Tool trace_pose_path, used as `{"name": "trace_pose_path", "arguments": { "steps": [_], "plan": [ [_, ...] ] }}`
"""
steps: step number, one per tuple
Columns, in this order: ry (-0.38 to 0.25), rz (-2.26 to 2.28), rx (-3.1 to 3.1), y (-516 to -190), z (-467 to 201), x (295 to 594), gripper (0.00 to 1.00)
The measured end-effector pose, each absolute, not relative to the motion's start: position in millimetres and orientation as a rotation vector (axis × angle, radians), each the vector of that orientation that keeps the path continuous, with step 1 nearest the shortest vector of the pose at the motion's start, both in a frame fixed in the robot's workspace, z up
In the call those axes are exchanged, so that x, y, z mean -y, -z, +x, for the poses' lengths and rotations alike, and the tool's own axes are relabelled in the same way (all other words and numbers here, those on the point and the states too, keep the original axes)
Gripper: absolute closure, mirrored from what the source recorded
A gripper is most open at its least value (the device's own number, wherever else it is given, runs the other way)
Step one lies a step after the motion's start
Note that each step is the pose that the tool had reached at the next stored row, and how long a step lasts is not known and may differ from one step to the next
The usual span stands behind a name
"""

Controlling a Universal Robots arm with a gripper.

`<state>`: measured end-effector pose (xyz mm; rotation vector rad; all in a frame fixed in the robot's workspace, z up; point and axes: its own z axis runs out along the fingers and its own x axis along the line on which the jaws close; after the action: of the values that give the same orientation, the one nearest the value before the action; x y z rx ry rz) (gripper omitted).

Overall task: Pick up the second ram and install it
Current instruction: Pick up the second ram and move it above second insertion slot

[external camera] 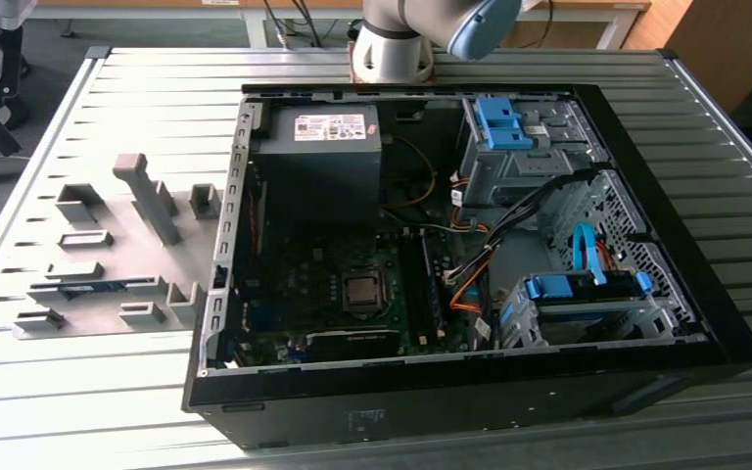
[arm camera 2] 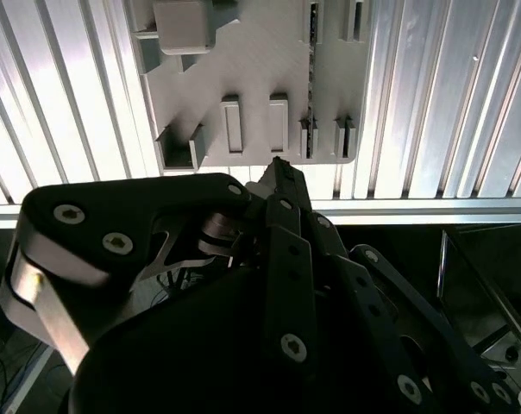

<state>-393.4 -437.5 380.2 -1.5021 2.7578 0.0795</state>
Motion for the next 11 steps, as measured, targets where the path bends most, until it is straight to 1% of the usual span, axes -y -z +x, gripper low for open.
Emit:
{"name": "trace_pose_path", "arguments": {
  "steps": [11],
  "plan": [
    [-0.08, -1.52, -2.748, -380.2, -393.4, 437.5, 0.89]
  ]
}}
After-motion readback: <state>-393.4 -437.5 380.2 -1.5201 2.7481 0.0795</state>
